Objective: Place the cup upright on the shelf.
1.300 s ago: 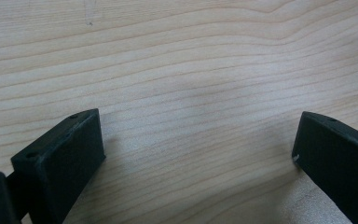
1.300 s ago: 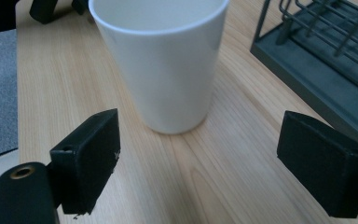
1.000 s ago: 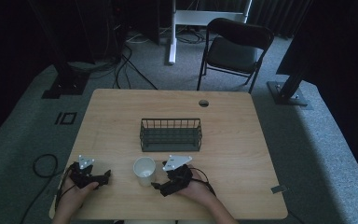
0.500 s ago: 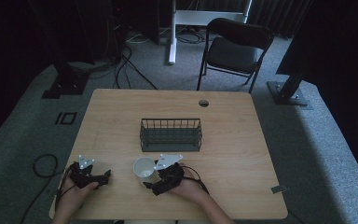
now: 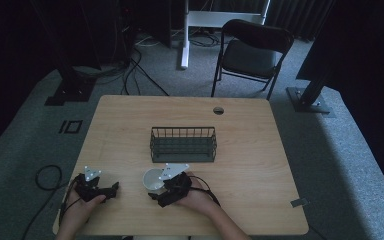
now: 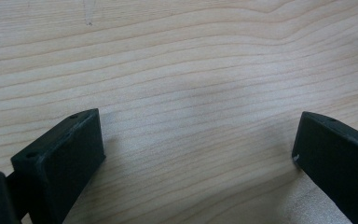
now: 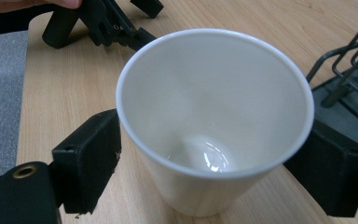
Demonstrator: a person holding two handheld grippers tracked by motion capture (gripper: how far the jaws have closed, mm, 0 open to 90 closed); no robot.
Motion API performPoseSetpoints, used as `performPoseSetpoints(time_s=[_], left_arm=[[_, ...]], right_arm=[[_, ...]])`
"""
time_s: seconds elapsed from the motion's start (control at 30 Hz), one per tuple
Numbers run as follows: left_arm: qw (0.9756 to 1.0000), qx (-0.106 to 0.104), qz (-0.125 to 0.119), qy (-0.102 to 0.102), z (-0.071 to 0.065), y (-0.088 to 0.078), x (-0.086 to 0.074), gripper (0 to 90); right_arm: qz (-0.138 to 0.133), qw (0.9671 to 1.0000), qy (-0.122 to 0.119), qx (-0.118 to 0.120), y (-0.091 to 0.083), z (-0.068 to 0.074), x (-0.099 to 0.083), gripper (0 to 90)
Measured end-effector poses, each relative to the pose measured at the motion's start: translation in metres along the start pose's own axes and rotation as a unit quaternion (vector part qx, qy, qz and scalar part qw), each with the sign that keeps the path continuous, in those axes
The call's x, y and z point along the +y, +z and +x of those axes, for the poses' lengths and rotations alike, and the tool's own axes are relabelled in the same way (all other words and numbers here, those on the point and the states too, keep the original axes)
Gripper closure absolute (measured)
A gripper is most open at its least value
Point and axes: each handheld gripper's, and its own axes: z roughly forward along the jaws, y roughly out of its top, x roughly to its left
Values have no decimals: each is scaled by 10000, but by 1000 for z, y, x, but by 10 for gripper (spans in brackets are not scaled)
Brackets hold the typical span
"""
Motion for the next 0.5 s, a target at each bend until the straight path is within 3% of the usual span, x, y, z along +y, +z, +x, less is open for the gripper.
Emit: performPoseSetpoints(time_s=[0.5], left_arm=[[10000, -1, 0, 0, 0, 0, 0, 23]], right_arm=[[9, 9999, -104, 52, 13, 6, 9, 149]])
